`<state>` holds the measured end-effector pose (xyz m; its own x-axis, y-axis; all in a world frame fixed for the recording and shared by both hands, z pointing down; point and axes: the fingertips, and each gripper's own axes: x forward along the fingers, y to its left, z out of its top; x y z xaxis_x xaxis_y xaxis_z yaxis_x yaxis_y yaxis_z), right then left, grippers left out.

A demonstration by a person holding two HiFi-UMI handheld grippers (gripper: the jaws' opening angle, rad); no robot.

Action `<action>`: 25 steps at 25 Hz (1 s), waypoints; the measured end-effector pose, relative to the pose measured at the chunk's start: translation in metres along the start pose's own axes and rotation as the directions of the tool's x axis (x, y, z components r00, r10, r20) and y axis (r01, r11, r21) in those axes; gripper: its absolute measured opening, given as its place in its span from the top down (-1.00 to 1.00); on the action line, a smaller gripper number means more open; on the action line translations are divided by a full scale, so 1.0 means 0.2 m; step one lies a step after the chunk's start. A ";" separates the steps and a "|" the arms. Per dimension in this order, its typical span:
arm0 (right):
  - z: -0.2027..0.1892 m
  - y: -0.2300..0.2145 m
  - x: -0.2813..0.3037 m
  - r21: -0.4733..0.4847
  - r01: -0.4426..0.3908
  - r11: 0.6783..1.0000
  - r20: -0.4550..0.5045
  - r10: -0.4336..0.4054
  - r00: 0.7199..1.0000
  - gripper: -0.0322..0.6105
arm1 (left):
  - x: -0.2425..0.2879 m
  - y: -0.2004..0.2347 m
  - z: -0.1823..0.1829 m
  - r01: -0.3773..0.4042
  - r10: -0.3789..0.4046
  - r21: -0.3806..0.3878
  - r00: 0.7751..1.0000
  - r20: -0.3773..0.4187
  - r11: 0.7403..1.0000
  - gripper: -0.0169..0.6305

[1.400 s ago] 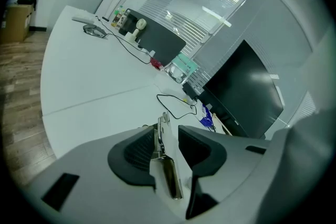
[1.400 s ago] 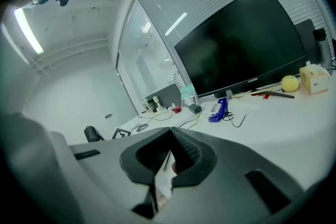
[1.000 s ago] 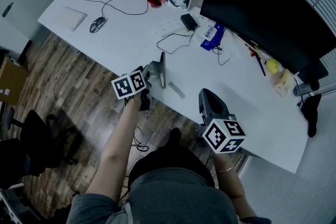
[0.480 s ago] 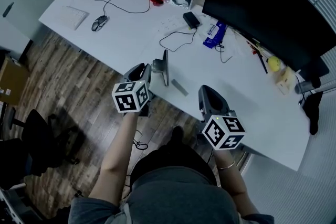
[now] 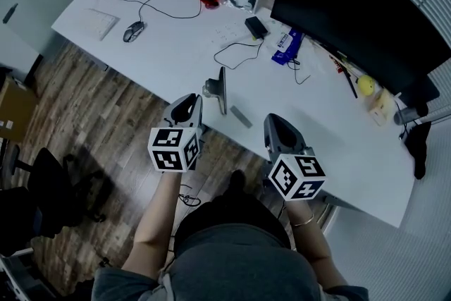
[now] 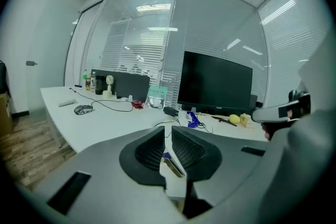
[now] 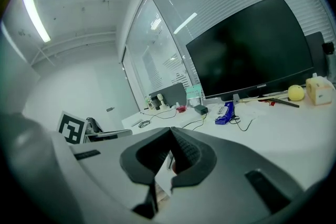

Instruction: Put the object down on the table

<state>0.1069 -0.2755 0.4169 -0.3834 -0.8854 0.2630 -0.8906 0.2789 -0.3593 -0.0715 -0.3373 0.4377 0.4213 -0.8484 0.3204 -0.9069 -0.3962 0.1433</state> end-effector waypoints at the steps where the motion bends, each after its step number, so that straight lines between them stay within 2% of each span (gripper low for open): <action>1: 0.00 0.00 0.00 -0.005 0.000 1.000 0.000 0.000 1.000 0.89 | -0.02 -0.01 0.00 0.002 -0.002 0.006 1.000 0.001 1.000 0.78; 13: -0.01 0.03 0.00 -0.068 0.004 0.998 -0.001 -0.004 1.000 0.89 | -0.12 -0.05 -0.01 -0.005 0.005 0.061 1.000 -0.001 0.998 0.81; 25: 0.00 0.04 0.01 -0.111 0.011 0.994 0.001 -0.011 1.000 0.90 | -0.12 -0.06 0.01 0.000 0.000 0.069 1.000 0.008 0.998 0.81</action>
<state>0.0980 -0.2753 0.4153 -0.3735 -0.8886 0.2663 -0.9163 0.3087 -0.2552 -0.0701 -0.3129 0.4256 0.4214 -0.8512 0.3127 -0.9046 -0.4190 0.0783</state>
